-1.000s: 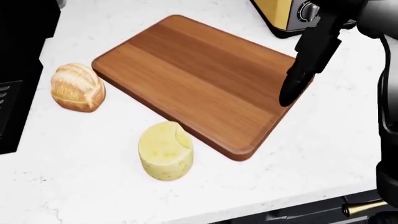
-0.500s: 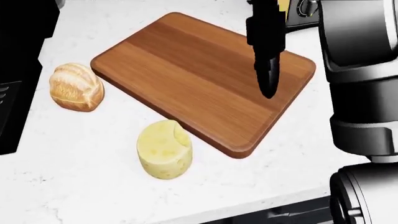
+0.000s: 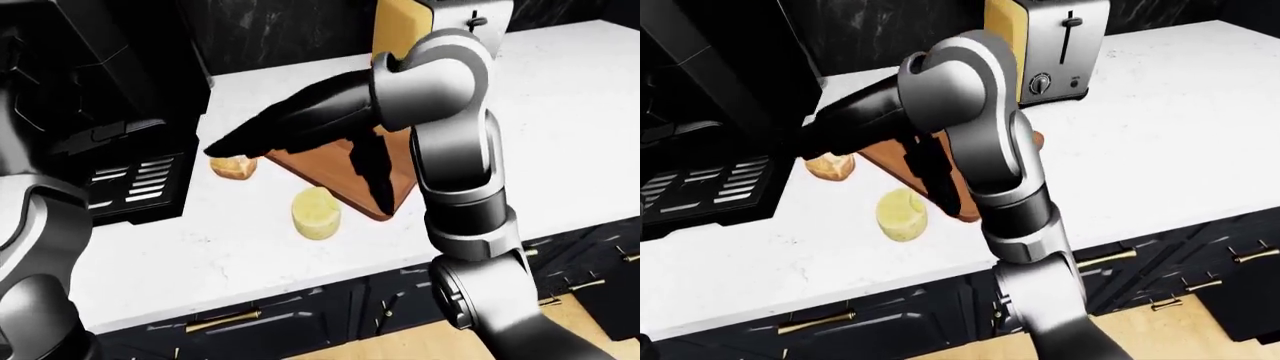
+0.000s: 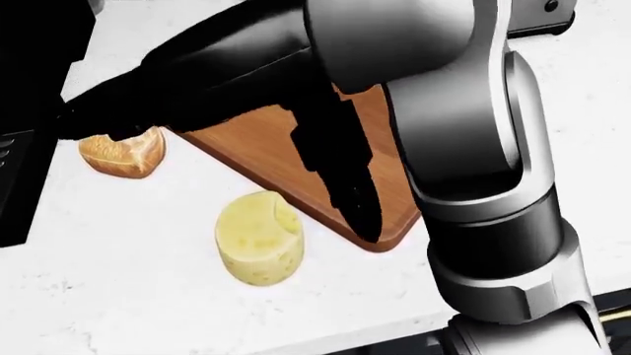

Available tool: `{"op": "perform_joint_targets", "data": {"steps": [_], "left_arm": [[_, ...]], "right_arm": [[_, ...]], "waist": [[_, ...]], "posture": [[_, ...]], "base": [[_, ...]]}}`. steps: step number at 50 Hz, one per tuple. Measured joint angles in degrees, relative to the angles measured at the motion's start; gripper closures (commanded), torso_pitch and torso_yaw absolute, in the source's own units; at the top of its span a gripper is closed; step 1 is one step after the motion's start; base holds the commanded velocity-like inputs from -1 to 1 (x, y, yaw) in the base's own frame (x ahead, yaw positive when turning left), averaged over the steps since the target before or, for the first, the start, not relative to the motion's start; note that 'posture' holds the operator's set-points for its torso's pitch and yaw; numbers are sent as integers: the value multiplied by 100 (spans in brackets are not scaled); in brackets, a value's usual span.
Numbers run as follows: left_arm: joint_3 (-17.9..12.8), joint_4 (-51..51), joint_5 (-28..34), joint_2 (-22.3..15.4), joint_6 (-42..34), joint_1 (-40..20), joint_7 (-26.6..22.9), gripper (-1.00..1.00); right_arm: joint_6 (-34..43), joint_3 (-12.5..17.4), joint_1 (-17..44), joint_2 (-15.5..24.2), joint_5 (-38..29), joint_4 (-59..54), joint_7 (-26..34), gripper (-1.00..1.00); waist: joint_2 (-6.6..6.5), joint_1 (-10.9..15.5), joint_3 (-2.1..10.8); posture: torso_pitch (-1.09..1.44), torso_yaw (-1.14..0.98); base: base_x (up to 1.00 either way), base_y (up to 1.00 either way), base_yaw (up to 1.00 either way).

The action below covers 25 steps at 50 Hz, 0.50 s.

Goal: Place the bread and cheese on the cutting board.

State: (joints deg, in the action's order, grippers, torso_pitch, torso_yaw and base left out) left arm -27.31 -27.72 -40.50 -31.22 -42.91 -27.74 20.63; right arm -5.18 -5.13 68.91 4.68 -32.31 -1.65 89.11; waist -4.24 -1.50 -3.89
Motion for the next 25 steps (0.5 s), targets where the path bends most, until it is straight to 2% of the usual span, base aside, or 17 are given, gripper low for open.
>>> {"op": "perform_joint_targets", "data": {"steps": [11, 19, 25], "left_arm": [[-20, 8, 13, -4, -2, 23, 13, -100], [-16, -10, 39, 24, -1, 38, 13, -100], [-16, -34, 16, 18, -35, 34, 6, -100]], "right_arm": [[-625, -56, -304, -124, -122, 151, 339, -100], [-669, -125, -483, -221, -286, 318, 339, -100], [-314, -358, -843, -160, -574, 492, 339, -100]], "waist": [[-46, -34, 7], [-51, -45, 26], [-41, -41, 34]], "posture": [[0, 0], [0, 0], [0, 0]], "base": [[0, 0, 0], [0, 0, 0], [0, 0, 0]]}}
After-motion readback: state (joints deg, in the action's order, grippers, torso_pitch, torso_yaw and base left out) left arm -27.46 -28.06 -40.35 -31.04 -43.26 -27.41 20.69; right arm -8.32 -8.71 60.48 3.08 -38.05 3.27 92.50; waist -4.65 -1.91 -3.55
